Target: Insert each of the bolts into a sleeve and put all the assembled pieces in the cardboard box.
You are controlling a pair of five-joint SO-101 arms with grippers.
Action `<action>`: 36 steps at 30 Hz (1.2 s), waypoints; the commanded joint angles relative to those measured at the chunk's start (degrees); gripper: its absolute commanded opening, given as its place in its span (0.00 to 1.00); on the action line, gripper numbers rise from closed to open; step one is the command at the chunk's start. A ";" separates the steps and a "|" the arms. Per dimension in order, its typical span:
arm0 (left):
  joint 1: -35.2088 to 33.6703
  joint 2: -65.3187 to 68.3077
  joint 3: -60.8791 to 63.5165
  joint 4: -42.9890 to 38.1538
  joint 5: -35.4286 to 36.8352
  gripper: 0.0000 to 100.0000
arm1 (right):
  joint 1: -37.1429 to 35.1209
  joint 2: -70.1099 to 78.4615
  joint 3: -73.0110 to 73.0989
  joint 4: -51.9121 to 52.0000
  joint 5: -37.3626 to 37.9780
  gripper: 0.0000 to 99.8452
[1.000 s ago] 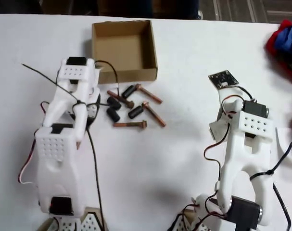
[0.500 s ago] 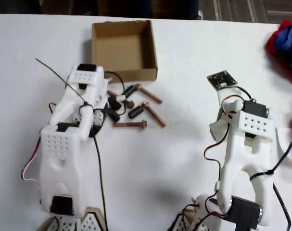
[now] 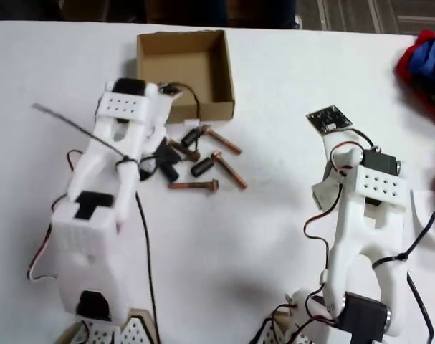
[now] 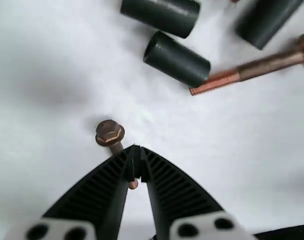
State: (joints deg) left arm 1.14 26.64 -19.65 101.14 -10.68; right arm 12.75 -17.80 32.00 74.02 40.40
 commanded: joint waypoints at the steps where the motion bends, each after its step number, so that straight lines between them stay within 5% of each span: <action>1: -2.46 -6.77 2.51 0.88 -0.70 0.03 | 0.48 -2.51 -0.62 -0.48 0.53 0.02; 9: -7.56 -1.93 12.09 -0.62 5.01 0.14 | 0.13 -2.51 -0.62 -0.57 0.53 0.02; 24: -10.64 2.11 12.44 -8.18 4.40 0.13 | 0.40 -2.51 -0.62 -1.27 0.53 0.02; 36: -10.64 20.66 -3.56 -5.54 4.13 0.09 | 0.48 -2.51 -0.62 -1.10 0.53 0.02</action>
State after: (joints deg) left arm -8.97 44.40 -17.01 95.87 -6.81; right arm 12.75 -17.80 32.00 73.14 40.40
